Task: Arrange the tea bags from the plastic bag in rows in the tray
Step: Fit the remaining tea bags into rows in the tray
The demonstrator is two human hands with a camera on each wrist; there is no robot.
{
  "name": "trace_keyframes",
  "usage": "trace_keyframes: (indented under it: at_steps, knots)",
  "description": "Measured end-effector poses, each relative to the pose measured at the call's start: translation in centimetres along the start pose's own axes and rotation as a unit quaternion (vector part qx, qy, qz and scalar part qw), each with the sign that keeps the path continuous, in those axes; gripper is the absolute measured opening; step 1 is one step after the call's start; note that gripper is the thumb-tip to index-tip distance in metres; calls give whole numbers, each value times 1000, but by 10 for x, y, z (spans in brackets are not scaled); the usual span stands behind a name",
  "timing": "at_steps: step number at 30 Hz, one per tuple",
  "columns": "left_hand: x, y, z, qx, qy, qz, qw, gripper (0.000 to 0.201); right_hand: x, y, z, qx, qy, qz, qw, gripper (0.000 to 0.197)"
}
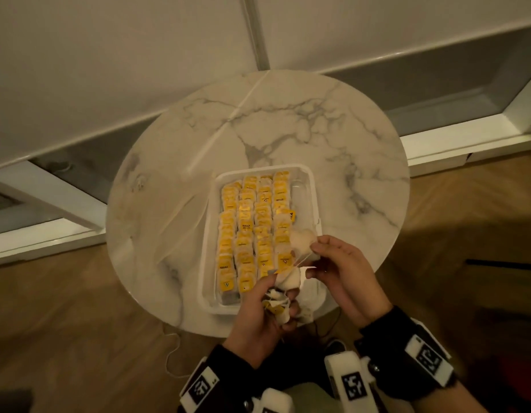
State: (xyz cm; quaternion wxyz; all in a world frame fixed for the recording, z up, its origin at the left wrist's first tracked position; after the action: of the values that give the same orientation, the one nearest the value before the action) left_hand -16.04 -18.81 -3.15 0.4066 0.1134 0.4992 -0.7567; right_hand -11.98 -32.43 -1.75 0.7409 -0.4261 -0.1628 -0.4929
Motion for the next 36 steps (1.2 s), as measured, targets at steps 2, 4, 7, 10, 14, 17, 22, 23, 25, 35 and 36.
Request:
trace_keyframes:
  at_steps: [2, 4, 7, 10, 14, 17, 22, 23, 25, 35, 36]
  knots:
    - [1, -4, -2, 6, -6, 4, 1000, 23, -2, -3, 0, -5, -1, 5, 1000, 14]
    - [1, -5, -5, 12, -18, 6, 1000, 20, -5, -7, 2, -5, -19, 6, 1000, 11]
    - [-1, -5, -10, 19, -37, 10, 999, 19, -6, -12, 8, -6, -46, 2, 999, 8]
    - [-3, -4, -16, 30, -45, 13, 998, 22, -6, -14, 15, -11, -42, 1, 999, 10]
    - [-10, -1, -25, 47, -14, 8, 999, 26, -6, -17, 25, -7, -13, 1, 1000, 14]
    - [-13, 2, -32, 39, 45, 4, 998, 26, 0, -18, 34, -7, -37, -29, 999, 18]
    - [-19, 5, -41, 13, 56, 8, 998, 26, 9, -20, 51, 15, -86, -53, 995, 23]
    - [-21, 7, -43, 7, 49, 12, 999, 25, 10, -20, 55, 19, -102, -59, 993, 22]
    - [-27, 8, -47, -5, 21, 24, 999, 20, 12, -21, 59, 19, -134, -74, 988, 20]
    - [-46, 4, -26, 62, -16, 83, 995, 11, 17, -14, 77, 66, -107, -3, 992, 23]
    - [-47, 2, -23, 72, -20, 85, 994, 15, 18, -13, 78, 68, -108, 3, 992, 22]
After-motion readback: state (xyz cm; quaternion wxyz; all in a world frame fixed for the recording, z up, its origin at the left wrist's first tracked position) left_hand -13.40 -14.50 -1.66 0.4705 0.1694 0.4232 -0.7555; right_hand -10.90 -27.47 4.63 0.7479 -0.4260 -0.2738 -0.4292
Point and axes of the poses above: each hand's wrist, its own y-axis towards the middle knuckle, its own z-axis out of the palm, x = y × z, the point moved 4 cm from there along y, towards the middle knuckle, and after that the axes turned 4 degrees about z, right-handed, at the moved point
